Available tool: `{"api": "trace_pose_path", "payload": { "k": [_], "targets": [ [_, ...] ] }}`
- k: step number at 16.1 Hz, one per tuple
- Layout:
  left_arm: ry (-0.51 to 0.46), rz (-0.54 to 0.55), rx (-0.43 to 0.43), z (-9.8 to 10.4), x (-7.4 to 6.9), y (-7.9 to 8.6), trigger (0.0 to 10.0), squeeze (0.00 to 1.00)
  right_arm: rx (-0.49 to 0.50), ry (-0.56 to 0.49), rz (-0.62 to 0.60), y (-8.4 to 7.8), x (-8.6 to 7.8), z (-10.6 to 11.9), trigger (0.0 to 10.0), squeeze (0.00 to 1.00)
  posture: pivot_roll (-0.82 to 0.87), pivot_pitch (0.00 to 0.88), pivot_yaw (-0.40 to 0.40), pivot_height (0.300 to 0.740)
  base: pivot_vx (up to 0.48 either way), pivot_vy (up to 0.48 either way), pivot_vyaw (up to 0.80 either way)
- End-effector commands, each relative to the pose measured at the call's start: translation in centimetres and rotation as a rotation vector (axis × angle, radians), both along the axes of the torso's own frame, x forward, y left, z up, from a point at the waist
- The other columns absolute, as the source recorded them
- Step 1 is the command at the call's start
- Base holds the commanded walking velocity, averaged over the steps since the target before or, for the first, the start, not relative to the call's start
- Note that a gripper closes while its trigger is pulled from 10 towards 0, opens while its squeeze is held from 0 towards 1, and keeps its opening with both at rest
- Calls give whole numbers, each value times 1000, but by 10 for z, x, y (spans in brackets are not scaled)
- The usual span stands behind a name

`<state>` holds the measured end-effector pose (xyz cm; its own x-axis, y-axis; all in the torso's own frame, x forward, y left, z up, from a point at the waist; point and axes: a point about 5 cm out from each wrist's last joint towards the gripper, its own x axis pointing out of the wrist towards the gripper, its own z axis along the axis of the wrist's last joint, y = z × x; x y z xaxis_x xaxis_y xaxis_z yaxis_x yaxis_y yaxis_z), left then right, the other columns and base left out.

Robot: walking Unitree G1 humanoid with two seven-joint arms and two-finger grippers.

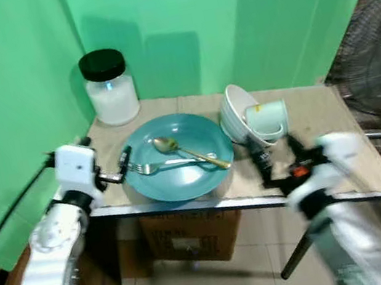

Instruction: Setting the table

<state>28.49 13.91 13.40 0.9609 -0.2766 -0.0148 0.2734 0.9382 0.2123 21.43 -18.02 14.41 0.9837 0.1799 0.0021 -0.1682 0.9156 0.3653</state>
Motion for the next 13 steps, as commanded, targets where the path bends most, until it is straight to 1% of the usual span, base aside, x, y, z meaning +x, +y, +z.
{"api": "trace_pose_path", "payload": {
  "k": [1,4,5,6,7,8,10,12,13],
  "targets": [
    [-9,0,9,4,1,-4,10000,0,-23,4,-19,-2,3,-3,10000,0,-15,0,-21,740,0,0,0],
    [18,7,25,5,5,-5,10000,0,-80,25,48,4,7,-6,10000,0,-21,0,-12,740,0,0,0],
    [13,-9,29,7,7,-6,10000,0,-88,30,62,7,8,-8,10000,0,-29,0,-5,740,0,0,0],
    [3,10,18,9,10,-7,10000,0,-93,42,43,9,10,-11,10000,0,-52,0,13,740,0,0,0],
    [9,40,5,7,10,-7,10000,0,-97,42,44,12,11,-12,10000,0,-53,0,12,740,0,0,0],
    [19,58,-7,5,9,-8,10000,0,-101,41,50,15,12,-13,10000,0,-54,0,5,740,0,-450,0],
    [17,60,4,6,8,-12,10000,0,-109,43,78,18,15,-13,10000,0,-43,0,-8,740,0,-480,0],
    [6,47,35,8,7,-14,10000,0,-132,46,76,10,26,-15,10000,0,-34,0,-25,740,0,-480,0],
    [5,46,40,8,7,-14,10000,0,-144,52,83,8,28,-16,10000,0,-29,0,-30,740,0,-480,0]
  ]
}}
